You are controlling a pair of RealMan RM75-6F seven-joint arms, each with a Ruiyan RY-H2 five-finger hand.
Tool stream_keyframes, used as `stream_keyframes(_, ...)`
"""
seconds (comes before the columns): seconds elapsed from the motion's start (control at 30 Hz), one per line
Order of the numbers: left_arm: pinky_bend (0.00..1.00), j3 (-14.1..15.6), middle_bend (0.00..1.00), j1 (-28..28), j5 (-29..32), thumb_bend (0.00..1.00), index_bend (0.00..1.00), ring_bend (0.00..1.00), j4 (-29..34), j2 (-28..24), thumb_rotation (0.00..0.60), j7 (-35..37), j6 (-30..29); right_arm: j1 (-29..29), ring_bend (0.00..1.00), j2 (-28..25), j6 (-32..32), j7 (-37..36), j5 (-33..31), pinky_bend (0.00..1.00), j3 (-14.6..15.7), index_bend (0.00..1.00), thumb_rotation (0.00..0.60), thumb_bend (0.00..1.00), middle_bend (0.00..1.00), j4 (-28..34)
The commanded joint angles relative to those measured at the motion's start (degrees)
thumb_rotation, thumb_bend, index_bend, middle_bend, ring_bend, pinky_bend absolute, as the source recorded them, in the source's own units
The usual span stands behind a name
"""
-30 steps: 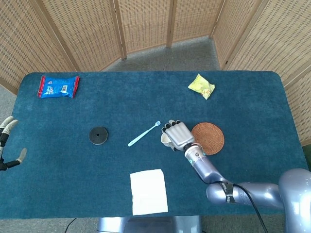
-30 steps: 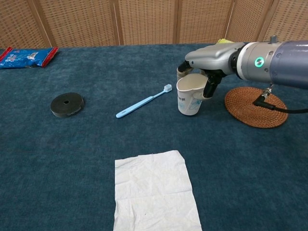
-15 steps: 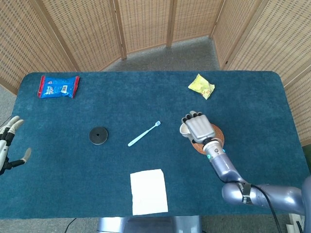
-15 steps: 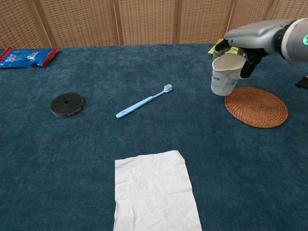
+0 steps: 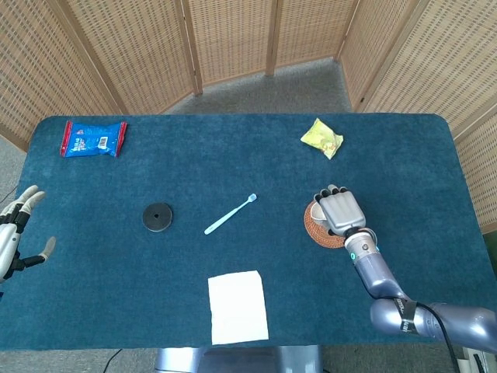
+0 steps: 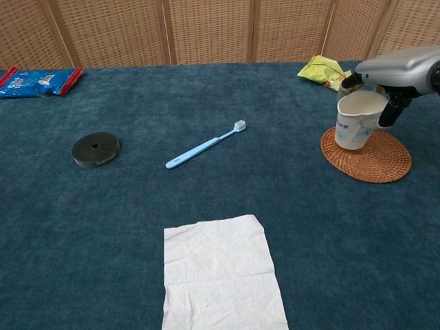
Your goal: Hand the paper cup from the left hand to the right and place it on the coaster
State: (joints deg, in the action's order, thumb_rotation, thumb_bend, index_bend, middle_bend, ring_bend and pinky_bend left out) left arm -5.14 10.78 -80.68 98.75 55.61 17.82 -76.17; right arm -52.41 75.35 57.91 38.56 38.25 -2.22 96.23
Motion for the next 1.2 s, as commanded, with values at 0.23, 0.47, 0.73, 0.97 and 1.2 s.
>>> stream_keyframes(0.23, 0.00, 0.2, 0.00, 0.1, -0.4, 0.47, 0.00, 0.00, 0.3, 0.0, 0.586, 0.2, 0.1, 1.0, 0.15, -0.5, 0.3, 0.6, 0.3, 0.27, 0.4, 0.27, 0.600, 0.47, 0.26, 0.3)
stream_keyframes(0.47, 0.00, 0.4, 0.00, -0.1, -0.9, 0.47, 0.00, 0.00, 0.5, -0.1, 0.588, 0.4, -0.1, 1.6, 0.13, -0.7, 0.3, 1.1, -0.2, 0.27, 0.6, 0.25, 0.600, 0.47, 0.25, 0.6)
stream_keyframes(0.73, 0.00, 0.7, 0.00, -0.3, -1.3, 0.47, 0.00, 0.00, 0.6, -0.3, 0.586, 0.8, -0.3, 1.9, 0.09, -1.0, -0.2, 1.8, -1.1, 0.24, 0.8, 0.20, 0.600, 0.47, 0.20, 0.9)
stream_keyframes(0.97, 0.00, 0.6, 0.00, -0.4, -1.5, 0.47, 0.00, 0.00, 0.6, -0.3, 0.584, 1.2, -0.7, 2.2, 0.06, -1.4, 0.2, 2.8, -1.4, 0.20, 1.0, 0.14, 0.600, 0.47, 0.16, 1.6)
stream_keyframes(1.2, 0.00, 0.6, 0.00, -0.4, -1.8, 0.47, 0.00, 0.00, 0.6, -0.2, 0.584, 1.1, -1.0, 2.3, 0.02, -1.8, 0.4, 3.3, -1.7, 0.15, 1.1, 0.09, 0.600, 0.47, 0.11, 2.4)
